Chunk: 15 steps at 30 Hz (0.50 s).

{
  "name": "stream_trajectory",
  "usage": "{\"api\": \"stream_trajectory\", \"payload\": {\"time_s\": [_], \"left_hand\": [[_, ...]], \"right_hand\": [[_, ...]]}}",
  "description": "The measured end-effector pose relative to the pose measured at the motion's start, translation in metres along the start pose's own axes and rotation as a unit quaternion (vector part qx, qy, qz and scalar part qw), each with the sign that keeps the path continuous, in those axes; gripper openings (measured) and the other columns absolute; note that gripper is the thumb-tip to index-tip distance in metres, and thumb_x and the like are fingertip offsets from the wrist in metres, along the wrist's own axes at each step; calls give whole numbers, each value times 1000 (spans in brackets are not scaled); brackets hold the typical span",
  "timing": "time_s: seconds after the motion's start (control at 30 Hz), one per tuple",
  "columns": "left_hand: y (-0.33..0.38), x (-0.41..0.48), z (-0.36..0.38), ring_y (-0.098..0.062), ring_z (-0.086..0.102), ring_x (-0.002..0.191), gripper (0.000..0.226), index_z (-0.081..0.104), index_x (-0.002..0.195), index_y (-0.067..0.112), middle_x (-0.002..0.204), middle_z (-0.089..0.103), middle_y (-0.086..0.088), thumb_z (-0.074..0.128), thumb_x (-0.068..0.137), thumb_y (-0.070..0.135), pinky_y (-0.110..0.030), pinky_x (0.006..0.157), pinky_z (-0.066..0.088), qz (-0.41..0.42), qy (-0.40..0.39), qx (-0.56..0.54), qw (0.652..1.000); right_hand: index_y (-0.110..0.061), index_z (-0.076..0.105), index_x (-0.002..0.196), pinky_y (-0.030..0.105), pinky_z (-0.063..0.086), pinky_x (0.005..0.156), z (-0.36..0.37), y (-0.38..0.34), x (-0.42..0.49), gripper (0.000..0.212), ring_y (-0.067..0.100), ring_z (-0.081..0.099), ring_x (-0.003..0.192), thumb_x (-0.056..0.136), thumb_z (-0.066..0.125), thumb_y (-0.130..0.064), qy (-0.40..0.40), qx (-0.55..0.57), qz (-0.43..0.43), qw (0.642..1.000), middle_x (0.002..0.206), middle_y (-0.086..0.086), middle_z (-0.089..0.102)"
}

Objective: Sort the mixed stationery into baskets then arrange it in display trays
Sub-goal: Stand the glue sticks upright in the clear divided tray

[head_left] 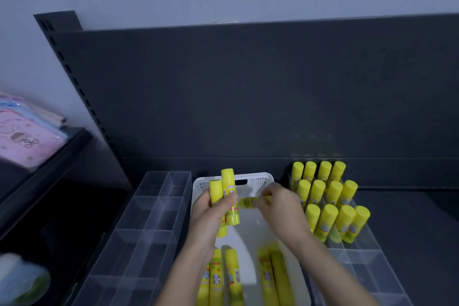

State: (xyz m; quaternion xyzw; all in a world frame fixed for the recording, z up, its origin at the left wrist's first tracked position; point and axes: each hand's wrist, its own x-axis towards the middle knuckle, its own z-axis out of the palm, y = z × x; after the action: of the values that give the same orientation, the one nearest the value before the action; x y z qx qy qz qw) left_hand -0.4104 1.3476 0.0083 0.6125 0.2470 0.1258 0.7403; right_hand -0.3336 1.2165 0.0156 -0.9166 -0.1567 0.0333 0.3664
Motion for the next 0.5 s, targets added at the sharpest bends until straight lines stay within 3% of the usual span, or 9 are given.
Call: {"api": "stream_trajectory", "payload": {"time_s": [0.1,0.17,0.23,0.3,0.5], "left_hand": [[7,-4,14,-10,55,57,23,66,79,17,67,63,0,74,62,30,-23,53,42,10,-20,33,999],[11,-9,26,-8,50,48,24,59,77,7,61,58,-1,73,65,22,-17,43,36,38,-50,55,996],[14,-17,41,-8,52,44,19,54,77,-3,57,58,0,72,73,4,-14,42,38,65,-88,52,993],[18,-29,55,-5,54,46,16,56,72,3,54,57,5,69,77,-5,-12,44,41,86,-118,58,988],[17,-67,92,-5,61,56,20,61,84,13,65,65,6,74,76,0,-15,49,47,125,-134,28,983]], "right_hand": [[-20,57,87,10,36,46,-24,6,-8,7,2,48,54,83,62,-24,27,52,-4,998,65,-7,57],[-23,56,84,9,37,47,-36,10,-16,13,1,49,52,80,68,-24,41,92,4,995,62,-10,57],[-22,57,82,13,40,49,-50,14,-24,15,5,54,56,77,72,-24,63,138,10,988,64,-6,62],[-21,59,81,18,42,52,-68,17,-33,14,10,57,60,78,73,-25,92,177,12,980,67,-3,65],[-20,63,80,27,47,57,-114,40,-61,10,6,55,58,83,68,-29,78,243,-10,967,64,-3,64]]}}
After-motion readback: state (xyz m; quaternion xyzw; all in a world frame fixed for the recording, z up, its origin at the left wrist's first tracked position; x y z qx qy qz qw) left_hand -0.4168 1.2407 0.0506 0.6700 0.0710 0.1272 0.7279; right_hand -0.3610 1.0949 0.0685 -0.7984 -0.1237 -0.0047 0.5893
